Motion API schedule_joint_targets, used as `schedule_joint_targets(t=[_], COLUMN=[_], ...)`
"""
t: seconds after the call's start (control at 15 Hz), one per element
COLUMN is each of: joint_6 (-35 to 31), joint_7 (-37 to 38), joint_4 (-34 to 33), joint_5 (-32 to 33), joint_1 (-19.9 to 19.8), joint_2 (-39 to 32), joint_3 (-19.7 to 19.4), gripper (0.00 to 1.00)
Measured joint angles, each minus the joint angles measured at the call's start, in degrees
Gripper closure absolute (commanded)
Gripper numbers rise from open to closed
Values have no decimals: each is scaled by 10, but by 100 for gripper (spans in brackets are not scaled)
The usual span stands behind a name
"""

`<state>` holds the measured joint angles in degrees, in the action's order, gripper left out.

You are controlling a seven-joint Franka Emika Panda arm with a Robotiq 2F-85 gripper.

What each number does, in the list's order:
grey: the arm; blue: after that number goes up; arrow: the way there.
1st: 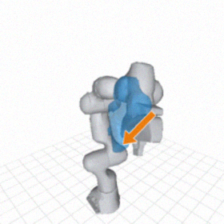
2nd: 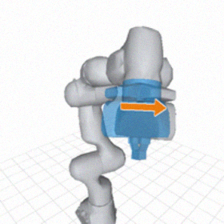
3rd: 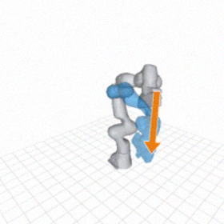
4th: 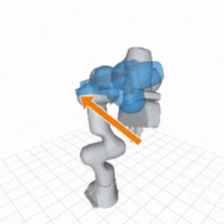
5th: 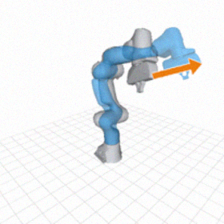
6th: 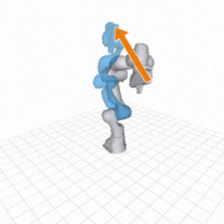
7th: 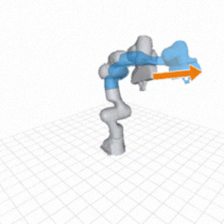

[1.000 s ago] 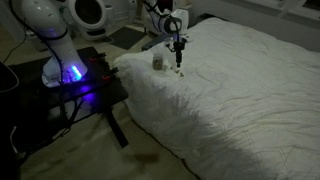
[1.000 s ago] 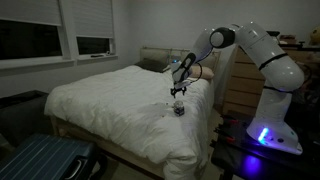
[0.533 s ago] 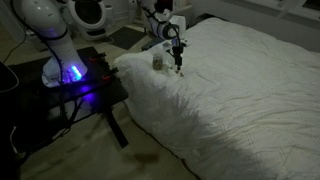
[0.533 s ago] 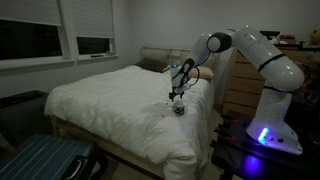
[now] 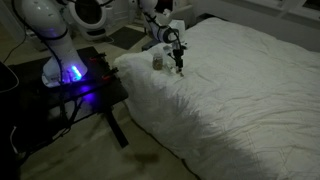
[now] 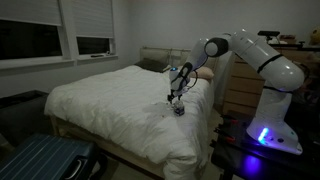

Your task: Put the objects on the bed in the jar

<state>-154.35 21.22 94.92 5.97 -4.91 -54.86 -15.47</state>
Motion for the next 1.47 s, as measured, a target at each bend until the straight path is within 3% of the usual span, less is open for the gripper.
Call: schedule_joint_targets(t=[0.2, 0.47, 0.53, 0.87, 1.13, 1.2, 1.47], joint_6=[-2, -2, -2, -2, 6, 9, 42], joint_7=[-29, -55, -58, -64, -64, -64, -58], joint_4=[-8, -15, -17, -22, -25, -26, -36], joint_5=[-20, -40, -42, -51, -62, -66, -82], joint_1=[-12, -31, -34, -43, -43, -43, -44], joint_2=[-8, -15, -16, -22, -23, -23, -23], joint_3=[11, 23, 25, 30, 30, 30, 29], gripper=[1, 9, 27, 65, 87, 99, 99])
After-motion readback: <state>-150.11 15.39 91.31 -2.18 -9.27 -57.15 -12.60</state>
